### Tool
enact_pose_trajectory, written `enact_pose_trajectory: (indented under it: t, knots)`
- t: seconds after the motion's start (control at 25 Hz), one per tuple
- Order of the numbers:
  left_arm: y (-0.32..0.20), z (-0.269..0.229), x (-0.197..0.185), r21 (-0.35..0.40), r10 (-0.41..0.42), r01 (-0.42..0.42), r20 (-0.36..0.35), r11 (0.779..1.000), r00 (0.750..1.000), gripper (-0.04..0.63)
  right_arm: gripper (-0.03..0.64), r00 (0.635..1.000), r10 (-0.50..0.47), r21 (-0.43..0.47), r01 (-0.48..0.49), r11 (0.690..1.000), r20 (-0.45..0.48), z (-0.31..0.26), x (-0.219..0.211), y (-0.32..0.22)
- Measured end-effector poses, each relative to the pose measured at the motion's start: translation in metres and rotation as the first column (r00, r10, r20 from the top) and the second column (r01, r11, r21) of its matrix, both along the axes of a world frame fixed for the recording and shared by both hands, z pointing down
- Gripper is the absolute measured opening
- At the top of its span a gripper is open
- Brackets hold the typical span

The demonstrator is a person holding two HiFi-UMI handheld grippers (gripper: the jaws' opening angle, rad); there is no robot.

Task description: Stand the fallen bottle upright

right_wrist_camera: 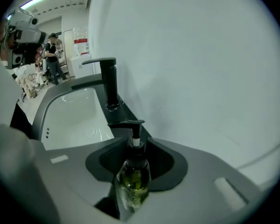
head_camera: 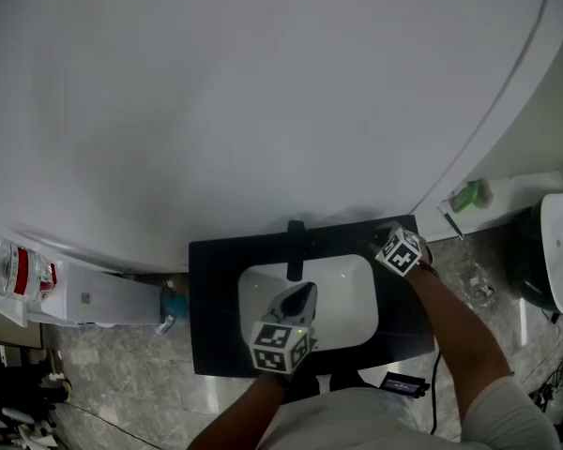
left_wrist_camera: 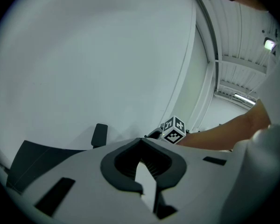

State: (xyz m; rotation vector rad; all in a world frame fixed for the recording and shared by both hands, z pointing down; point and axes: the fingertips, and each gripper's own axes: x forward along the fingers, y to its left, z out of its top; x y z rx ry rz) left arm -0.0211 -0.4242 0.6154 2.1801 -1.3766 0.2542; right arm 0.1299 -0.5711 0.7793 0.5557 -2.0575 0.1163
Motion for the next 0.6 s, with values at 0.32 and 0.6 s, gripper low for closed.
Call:
enact_pose_trajectory:
  t: [0.32,0.6]
  knots:
    - [-0.003,-0.028,0.038,0.058,0.095,-0.095,0.011,0.994,0.995,0.008,0.123,0.896,0.374,0.043,-0.395,0.918,0.237,-0.039,0.091,0.024]
    - [-0.001,-0.049,0.066,0.085,0.165,-0.167,0.033,0.982,0.986,0.008,0.133,0.822,0.473,-0.007,-0.497,0.868,0.317,-0.041,0.126,0.052]
